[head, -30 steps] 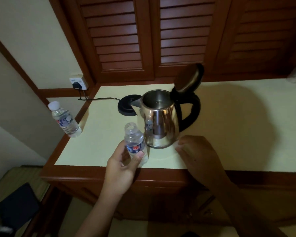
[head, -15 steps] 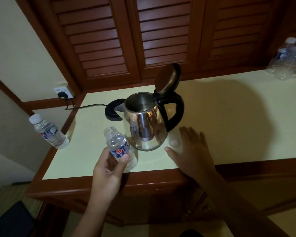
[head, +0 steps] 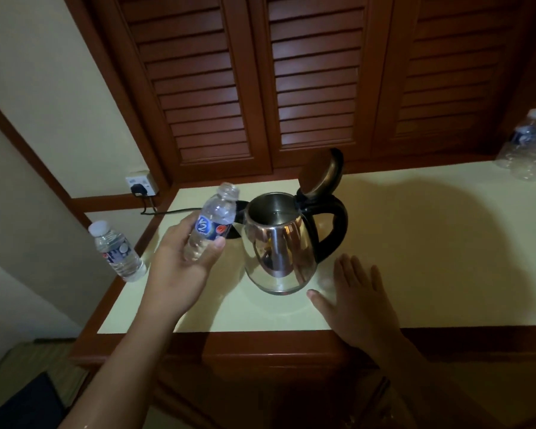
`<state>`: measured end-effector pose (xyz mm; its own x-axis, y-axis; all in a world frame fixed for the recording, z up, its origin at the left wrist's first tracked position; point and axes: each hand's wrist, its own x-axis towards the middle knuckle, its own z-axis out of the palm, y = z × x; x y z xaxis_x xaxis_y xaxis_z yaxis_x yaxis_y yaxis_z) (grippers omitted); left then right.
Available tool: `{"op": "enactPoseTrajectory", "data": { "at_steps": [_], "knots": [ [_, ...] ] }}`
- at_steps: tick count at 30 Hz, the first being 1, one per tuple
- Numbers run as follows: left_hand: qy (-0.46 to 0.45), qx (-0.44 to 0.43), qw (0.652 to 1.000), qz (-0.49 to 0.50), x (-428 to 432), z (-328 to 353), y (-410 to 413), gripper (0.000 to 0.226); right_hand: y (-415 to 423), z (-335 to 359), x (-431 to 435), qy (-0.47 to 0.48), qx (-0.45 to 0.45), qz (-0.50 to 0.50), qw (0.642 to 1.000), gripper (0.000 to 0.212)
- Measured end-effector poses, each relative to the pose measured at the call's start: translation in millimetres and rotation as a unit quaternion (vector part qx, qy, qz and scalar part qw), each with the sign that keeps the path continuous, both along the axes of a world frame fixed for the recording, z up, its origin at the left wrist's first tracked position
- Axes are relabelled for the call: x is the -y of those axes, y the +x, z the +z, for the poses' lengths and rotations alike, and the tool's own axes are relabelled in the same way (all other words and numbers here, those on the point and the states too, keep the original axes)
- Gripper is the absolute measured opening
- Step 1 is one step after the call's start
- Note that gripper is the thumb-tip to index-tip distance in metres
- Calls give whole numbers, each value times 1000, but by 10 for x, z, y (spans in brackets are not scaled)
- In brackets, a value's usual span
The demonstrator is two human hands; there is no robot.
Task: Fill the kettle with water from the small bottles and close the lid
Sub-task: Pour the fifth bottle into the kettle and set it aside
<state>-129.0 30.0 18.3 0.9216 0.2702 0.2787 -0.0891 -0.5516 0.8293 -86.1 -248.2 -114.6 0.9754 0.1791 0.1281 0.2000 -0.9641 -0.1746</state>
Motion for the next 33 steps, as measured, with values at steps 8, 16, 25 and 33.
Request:
{"op": "enactPoseTrajectory", "data": {
  "at_steps": [8,16,25,33],
  "knots": [
    [218,-10,976,17,-44,272,311,58,2,14,-12,18,-14,-11,1000,100],
    [443,33,895,27,9,532,404,63,-2,24,-18,23,-11,-11,1000,99],
    [537,42,842,25,41,591,466,78,-7,45,-16,30,-11,-14,999,99],
    [566,35,822,40,59,598,498,89,-5,35,-16,18,-13,-12,1000,98]
  ]
}}
